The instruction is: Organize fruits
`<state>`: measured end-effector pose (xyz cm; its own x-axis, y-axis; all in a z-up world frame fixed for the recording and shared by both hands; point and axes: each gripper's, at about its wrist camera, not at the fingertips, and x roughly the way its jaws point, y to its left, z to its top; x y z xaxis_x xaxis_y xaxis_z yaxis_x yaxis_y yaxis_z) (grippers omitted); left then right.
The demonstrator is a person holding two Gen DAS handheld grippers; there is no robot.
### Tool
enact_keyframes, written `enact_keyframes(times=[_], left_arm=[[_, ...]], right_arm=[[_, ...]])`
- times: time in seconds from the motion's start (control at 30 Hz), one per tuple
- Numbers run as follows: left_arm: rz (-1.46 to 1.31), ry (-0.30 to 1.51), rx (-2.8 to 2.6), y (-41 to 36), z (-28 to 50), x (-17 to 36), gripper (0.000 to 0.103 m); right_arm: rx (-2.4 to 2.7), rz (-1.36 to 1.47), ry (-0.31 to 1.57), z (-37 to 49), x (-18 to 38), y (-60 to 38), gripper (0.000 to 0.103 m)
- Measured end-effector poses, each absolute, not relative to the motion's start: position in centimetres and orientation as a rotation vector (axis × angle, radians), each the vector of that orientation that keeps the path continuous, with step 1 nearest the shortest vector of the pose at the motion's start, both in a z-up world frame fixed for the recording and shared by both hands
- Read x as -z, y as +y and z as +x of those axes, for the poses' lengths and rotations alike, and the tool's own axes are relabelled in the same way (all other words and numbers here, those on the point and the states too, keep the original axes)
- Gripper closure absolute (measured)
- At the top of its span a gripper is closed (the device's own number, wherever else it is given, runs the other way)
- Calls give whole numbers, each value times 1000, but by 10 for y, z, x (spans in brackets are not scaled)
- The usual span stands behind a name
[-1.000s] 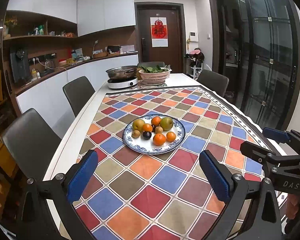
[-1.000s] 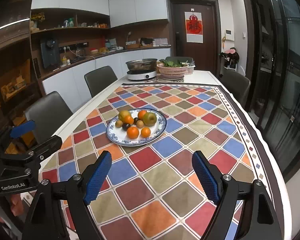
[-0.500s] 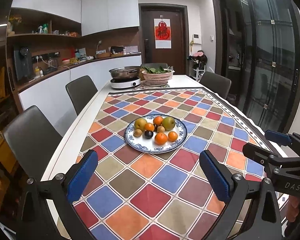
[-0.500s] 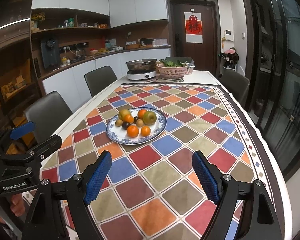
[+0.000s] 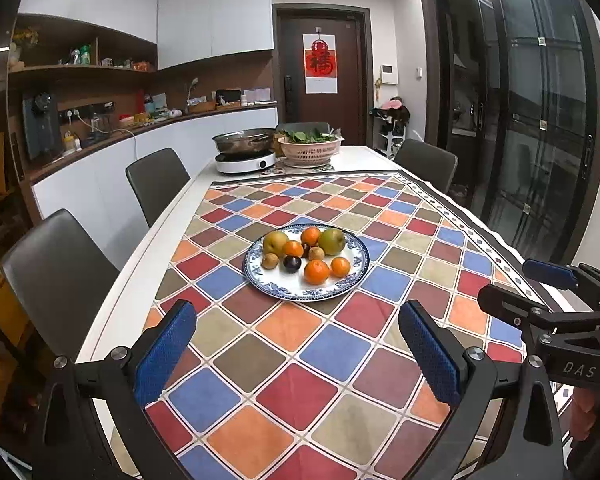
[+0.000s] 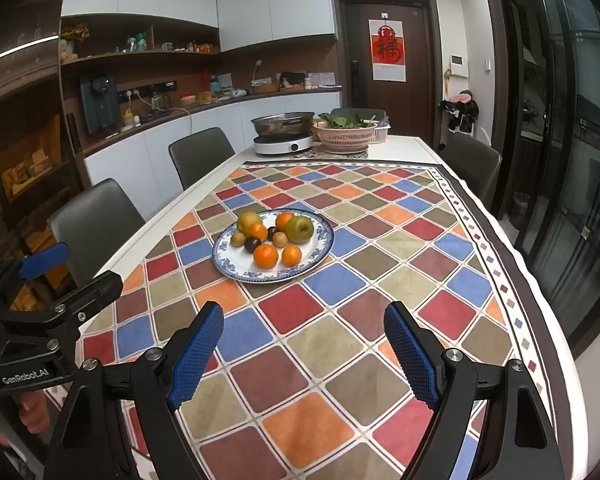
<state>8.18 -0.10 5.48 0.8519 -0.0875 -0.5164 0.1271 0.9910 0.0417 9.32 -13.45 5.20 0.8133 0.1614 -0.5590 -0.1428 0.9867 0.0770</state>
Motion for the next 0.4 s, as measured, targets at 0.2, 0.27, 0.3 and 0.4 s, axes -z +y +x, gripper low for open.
enact_keyframes(times=[0.2,0.27,0.3,0.4], left_arm=[[75,542,115,-1,82,-54,0],[75,547,116,-1,82,-53,0],[75,549,115,-1,82,-53,0],[79,560,112,-1,84,-50,0]], right_arm=[[-162,31,601,93,-51,-134,20],[-161,29,602,93,-50,-134,20],[-162,30,602,93,-51,-134,20],[-164,29,610,95,-47,-134,20]])
